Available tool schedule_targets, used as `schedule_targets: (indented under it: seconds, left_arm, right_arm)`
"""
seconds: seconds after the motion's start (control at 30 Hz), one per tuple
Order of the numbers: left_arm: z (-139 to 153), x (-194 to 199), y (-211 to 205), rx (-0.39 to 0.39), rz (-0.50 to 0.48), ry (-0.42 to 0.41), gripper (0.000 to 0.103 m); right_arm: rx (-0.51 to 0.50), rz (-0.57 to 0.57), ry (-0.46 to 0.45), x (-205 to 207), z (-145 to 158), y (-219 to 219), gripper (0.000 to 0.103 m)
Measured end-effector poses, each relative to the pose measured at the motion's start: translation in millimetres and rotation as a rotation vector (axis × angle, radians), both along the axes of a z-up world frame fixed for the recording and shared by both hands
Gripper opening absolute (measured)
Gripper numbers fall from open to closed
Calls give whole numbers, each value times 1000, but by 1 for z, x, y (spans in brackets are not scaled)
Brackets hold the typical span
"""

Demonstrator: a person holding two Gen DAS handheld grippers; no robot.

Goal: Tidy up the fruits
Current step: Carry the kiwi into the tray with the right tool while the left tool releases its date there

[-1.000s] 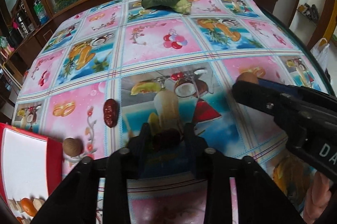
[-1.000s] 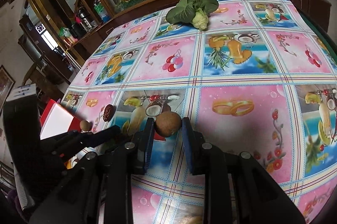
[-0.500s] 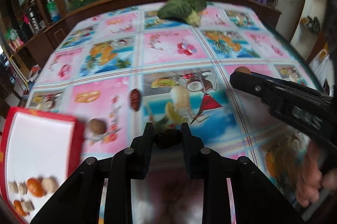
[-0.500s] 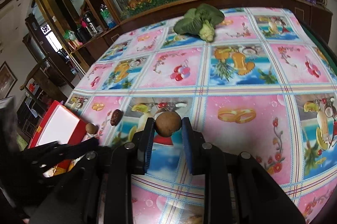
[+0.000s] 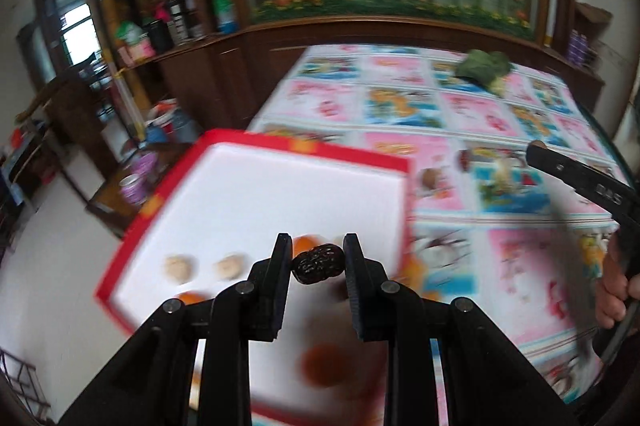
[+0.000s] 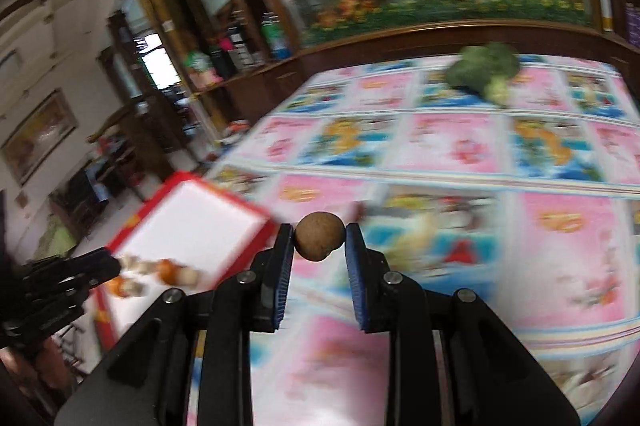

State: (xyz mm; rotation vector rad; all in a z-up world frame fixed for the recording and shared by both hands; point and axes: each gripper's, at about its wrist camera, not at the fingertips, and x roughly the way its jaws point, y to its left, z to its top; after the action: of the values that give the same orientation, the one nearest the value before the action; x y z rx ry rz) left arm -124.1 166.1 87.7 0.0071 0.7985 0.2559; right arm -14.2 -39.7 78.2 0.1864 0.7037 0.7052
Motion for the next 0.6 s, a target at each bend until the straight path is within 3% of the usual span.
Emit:
schedule_targets:
  seconds: [0.33,0.6]
  left_arm:
    - [-2,-42,80,2,169,-26,25]
    - [-17,-45,102,-47,182,-15,25]
  right_arm:
    - [-18,323,13,-66,0,138,29]
    - [-114,404,56,-78,-20,181,29]
